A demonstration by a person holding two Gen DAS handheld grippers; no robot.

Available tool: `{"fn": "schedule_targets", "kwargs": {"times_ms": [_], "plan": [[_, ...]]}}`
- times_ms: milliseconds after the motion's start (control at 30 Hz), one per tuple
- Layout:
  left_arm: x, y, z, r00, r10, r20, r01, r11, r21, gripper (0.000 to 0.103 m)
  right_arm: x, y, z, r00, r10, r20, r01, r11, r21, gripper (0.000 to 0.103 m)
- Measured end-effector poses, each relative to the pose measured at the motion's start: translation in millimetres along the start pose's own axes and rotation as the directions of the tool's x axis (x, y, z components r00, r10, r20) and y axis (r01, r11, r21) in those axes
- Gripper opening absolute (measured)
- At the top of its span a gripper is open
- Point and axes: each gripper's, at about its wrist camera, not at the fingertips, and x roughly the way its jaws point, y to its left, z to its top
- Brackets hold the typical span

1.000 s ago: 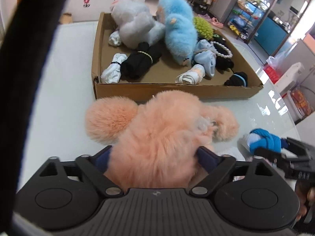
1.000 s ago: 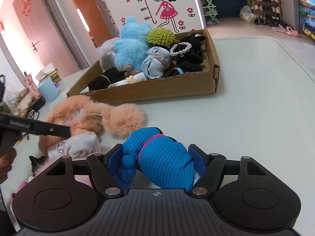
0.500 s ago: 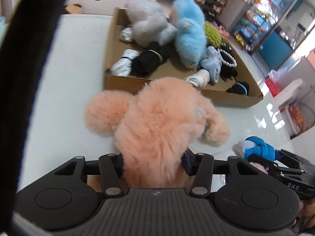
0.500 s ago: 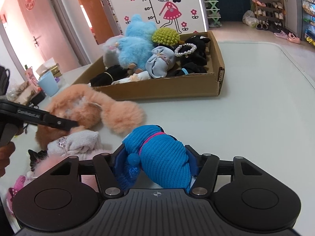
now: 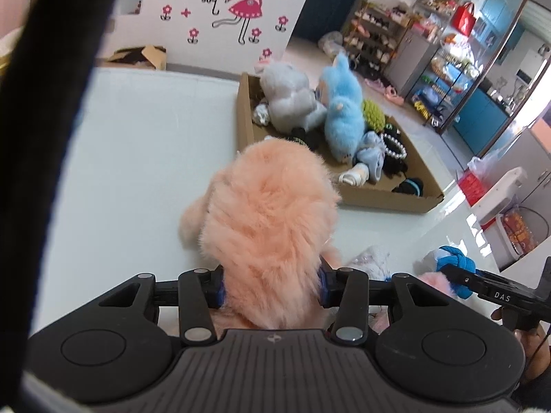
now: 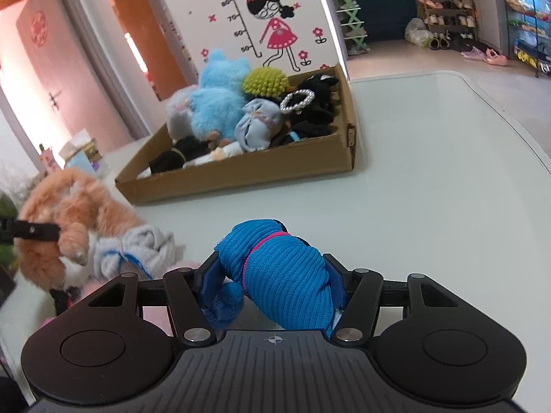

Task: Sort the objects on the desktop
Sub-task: 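Carry the peach bunny and blue doll over the box and lower them in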

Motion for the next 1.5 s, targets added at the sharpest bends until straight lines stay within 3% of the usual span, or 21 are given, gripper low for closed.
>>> {"fn": "schedule_targets", "kwargs": {"times_ms": [300,800,1167,1500], "plan": [[-32.7,-20.0,11.9,0.993,-0.046,0.106,0.041,0.998,0.043,0.04,-33.8,-4.1,19.0,0.997,0.01,0.075,-0.01,1.0,0.001,0.066],[-19.3,-71.9,62.9,0.981,-0.083,0.176,0.06,0.989,0.134,0.039,-65.9,7.3,87.7,0.987,0.008,0.157,0.004,0.997,-0.073,0.066],[-1.0,-109.9,97.2,0.972,-0.109,0.208,0.063,0.975,0.214,0.039,-61.9,40.7,151.2,0.981,0.06,0.187,-0.032,0.989,-0.147,0.066],[17.7,-101.9,88.9,0.977,-0.116,0.177,0.077,0.974,0.212,0.039,-28.5,52.6,169.4,0.986,0.094,0.141,-0.07,0.983,-0.168,0.066]]}}
